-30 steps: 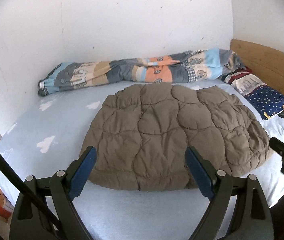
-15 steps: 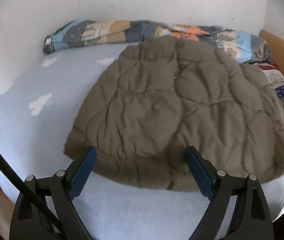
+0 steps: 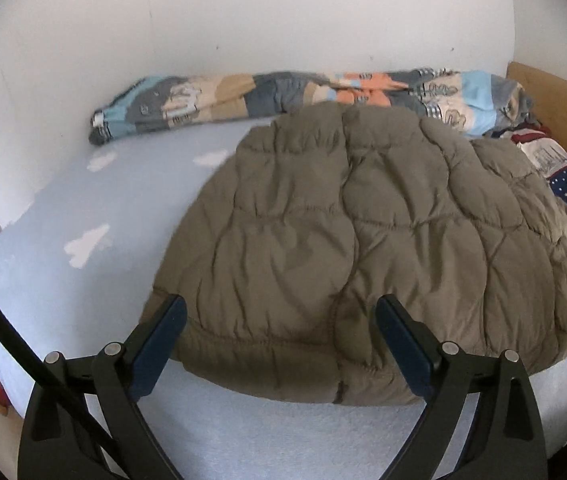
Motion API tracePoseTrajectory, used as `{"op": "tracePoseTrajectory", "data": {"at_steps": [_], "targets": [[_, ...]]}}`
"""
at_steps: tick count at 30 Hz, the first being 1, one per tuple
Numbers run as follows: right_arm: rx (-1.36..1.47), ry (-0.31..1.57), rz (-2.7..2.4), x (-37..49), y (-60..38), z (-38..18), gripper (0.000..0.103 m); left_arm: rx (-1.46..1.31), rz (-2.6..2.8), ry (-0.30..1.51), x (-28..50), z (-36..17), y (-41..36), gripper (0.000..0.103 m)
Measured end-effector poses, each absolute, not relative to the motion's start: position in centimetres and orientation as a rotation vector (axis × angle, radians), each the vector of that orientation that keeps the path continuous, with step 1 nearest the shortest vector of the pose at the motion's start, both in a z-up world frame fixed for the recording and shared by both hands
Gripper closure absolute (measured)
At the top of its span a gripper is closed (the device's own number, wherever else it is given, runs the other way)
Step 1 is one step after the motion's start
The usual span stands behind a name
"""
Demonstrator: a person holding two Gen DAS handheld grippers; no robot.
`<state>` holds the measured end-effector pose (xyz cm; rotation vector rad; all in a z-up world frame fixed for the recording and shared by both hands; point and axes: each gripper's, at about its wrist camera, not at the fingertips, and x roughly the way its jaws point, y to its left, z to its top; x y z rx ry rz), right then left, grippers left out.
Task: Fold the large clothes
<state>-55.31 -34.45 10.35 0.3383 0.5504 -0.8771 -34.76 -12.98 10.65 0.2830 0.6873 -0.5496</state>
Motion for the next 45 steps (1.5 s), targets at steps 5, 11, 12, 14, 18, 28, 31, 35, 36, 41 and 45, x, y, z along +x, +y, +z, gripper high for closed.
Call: {"op": "tracePoseTrajectory", "data": {"at_steps": [5, 11, 12, 14, 18, 28, 31, 35, 36, 41, 45], "targets": [[0.231, 0.598, -0.770, -51.8, -32.4, 10.3, 0.036, 0.312, -0.522, 0.691, -33.4, 10.4, -14.2, 0.008], [0.246, 0.672, -0.763, -48.5, -34.9, 9.0, 0.036, 0.308, -0.523, 0.767, -31.8, 9.0, -14.4, 0.008], [0.279, 0.712, -0.761, -48.2, -35.6, 8.0, 0.036, 0.312, -0.523, 0.764, -31.8, 9.0, -14.4, 0.008], [0.348, 0.751, -0.750, -48.0, -36.6, 6.2, 0.033, 0.318, -0.522, 0.768, -31.6, 8.6, -14.4, 0.007], [0.339, 0.770, -0.756, -47.6, -36.7, 5.3, 0.028, 0.319, -0.521, 0.769, -31.4, 8.4, -14.5, 0.007], [0.247, 0.694, -0.740, -49.9, -32.2, 7.7, 0.028, 0.315, -0.514, 0.767, -31.7, 8.5, -14.6, 0.007], [0.252, 0.752, -0.702, -49.5, -31.3, 6.5, 0.028, 0.319, -0.514, 0.767, -31.9, 8.5, -14.7, 0.007], [0.271, 0.806, -0.702, -49.0, -31.8, 4.9, 0.024, 0.326, -0.513, 0.763, -32.1, 8.5, -14.7, 0.007], [0.279, 0.808, -0.702, -49.0, -31.9, 4.7, 0.023, 0.326, -0.513, 0.764, -32.1, 8.5, -14.7, 0.007], [0.297, 0.779, -0.701, -49.8, -32.0, 5.6, 0.022, 0.313, -0.510, 0.763, -32.5, 8.8, -14.3, 0.007], [0.293, 0.680, -0.713, -52.0, -31.7, 8.2, 0.022, 0.286, -0.532, 0.755, -33.3, 9.6, -13.5, 0.007]]}}
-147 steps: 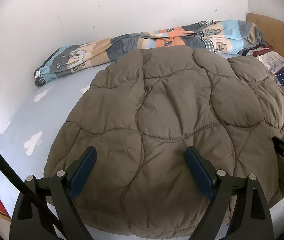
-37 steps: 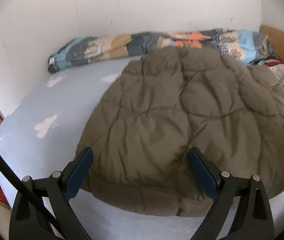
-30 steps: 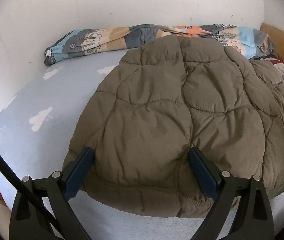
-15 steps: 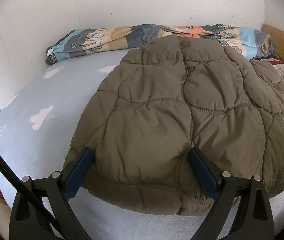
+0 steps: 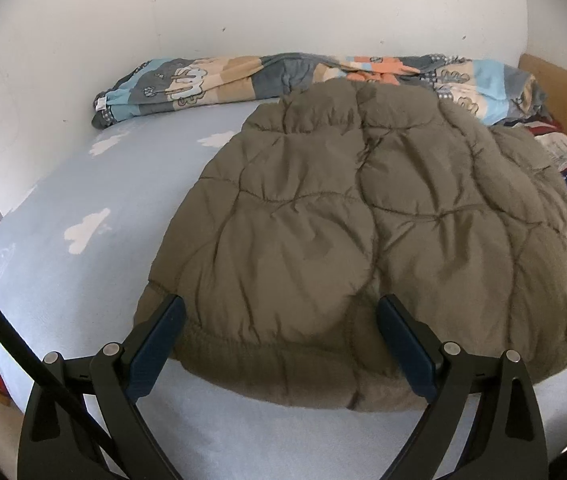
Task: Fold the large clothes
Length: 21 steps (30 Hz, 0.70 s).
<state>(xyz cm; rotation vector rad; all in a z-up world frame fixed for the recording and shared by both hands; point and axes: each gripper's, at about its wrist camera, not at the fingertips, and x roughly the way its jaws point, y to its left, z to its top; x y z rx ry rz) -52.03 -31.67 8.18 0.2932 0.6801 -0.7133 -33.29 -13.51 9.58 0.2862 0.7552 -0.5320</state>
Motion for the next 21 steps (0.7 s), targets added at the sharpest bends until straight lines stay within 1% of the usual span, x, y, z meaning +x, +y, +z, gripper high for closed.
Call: {"op": "tracePoseTrajectory", "data": {"at_steps": [3, 8, 11, 15, 18, 21], "targets": [[0.286, 0.626, -0.749, -54.4, -31.4, 9.6, 0.022, 0.282, -0.562, 0.729, -34.6, 10.5, -12.8, 0.007], [0.316, 0.607, -0.790, -56.7, -31.3, 10.4, 0.022, 0.261, -0.611, 0.695, -37.5, 12.8, -11.0, 0.007], [0.331, 0.566, -0.808, -58.6, -30.8, 11.4, 0.022, 0.243, -0.659, 0.618, -40.4, 15.5, -9.1, 0.007], [0.353, 0.562, -0.810, -60.5, -29.3, 12.7, 0.022, 0.227, -0.721, 0.576, -44.2, 19.2, -6.5, 0.007], [0.377, 0.588, -0.781, -62.1, -26.9, 14.7, 0.022, 0.211, -0.750, 0.537, -46.4, 22.4, -4.5, 0.005], [0.353, 0.557, -0.730, -63.3, -24.5, 17.8, 0.022, 0.190, -0.745, 0.522, -47.6, 25.8, -3.1, 0.004]]}}
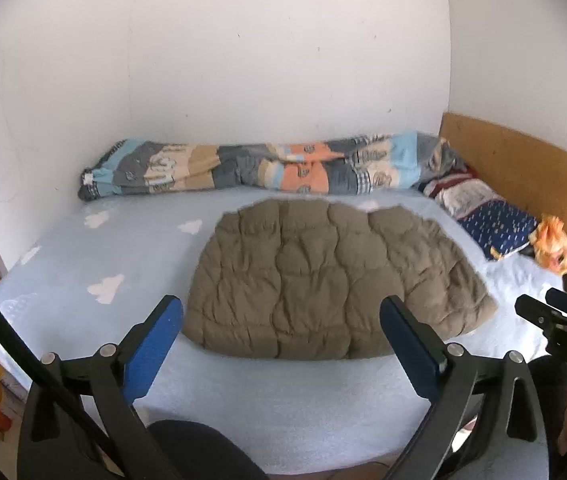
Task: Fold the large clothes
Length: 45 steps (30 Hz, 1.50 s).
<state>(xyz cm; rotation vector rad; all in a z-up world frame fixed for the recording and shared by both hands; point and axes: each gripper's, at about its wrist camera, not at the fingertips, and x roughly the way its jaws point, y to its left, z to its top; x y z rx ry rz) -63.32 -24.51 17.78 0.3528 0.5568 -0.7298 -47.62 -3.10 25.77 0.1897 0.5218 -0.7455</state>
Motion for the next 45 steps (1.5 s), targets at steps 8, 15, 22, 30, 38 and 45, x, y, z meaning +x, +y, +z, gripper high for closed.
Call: {"op": "tracePoseTrajectory", "data": {"at_steps": [8, 15, 22, 30, 38, 45], "targets": [[0.299, 0.380, -0.641, -66.2, -19.7, 27.2, 0.011, 0.154, -0.673, 0.484, -50.0, 32.5, -1.8, 0.004], [0.269, 0.395, -0.613, -65.8, -17.1, 27.4, 0.008, 0.305, -0.657, 0.468, -52.7, 32.1, -3.3, 0.004], [0.287, 0.471, -0.640, -64.4, -17.0, 25.3, 0.007, 0.363, -0.603, 0.556, -52.1, 29.2, -3.9, 0.004], [0.307, 0.514, -0.671, -63.6, -18.2, 23.9, 0.007, 0.378, -0.528, 0.654, -48.3, 26.8, -5.0, 0.004], [0.323, 0.567, -0.664, -62.4, -19.1, 22.2, 0.006, 0.402, -0.521, 0.711, -47.1, 24.8, -5.5, 0.004], [0.329, 0.593, -0.635, -61.4, -19.4, 21.2, 0.006, 0.415, -0.516, 0.727, -46.4, 24.1, -5.9, 0.004]]}}
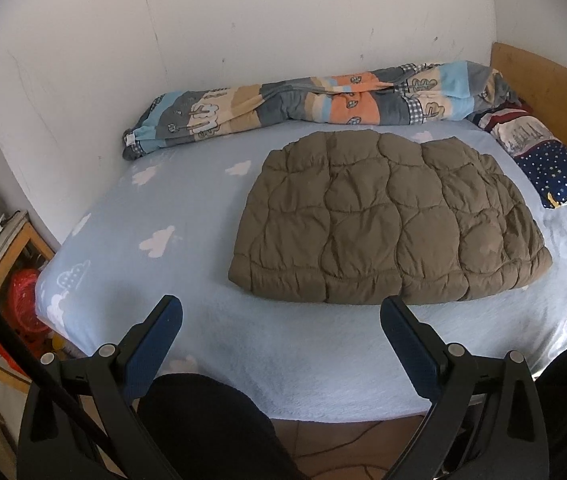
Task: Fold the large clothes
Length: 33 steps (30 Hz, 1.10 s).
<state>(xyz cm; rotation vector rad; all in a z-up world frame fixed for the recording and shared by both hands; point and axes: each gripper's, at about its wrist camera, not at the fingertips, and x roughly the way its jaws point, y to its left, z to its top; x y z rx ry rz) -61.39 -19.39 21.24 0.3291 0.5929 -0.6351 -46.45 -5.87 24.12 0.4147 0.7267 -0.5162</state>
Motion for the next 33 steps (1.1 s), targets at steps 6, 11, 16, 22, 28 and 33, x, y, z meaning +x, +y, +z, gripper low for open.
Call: {"op": "tracePoseTrajectory", "data": {"at_steps": [6, 11, 16, 22, 28, 33], "targets": [[0.344, 0.608, -0.631, -61.3, -19.7, 20.6, 0.006, 0.428, -0.524, 0.740, -46.5, 23.7, -6.3, 0.004], [0.355, 0.613, -0.632, -61.2, -20.1, 20.3, 0.006, 0.431, -0.523, 0.738, -46.6, 23.6, -6.5, 0.004], [0.359, 0.616, -0.630, -61.1, -20.0, 20.2, 0.006, 0.432, -0.520, 0.741, -46.4, 23.5, -6.4, 0.004], [0.360, 0.617, -0.630, -60.9, -19.8, 20.1, 0.006, 0.432, -0.524, 0.742, -46.4, 23.5, -6.4, 0.004], [0.360, 0.620, -0.630, -60.9, -19.8, 20.0, 0.006, 0.430, -0.519, 0.741, -46.4, 23.5, -6.5, 0.004], [0.360, 0.624, -0.628, -60.9, -19.8, 19.8, 0.006, 0.429, -0.517, 0.741, -46.4, 23.4, -6.3, 0.004]]}}
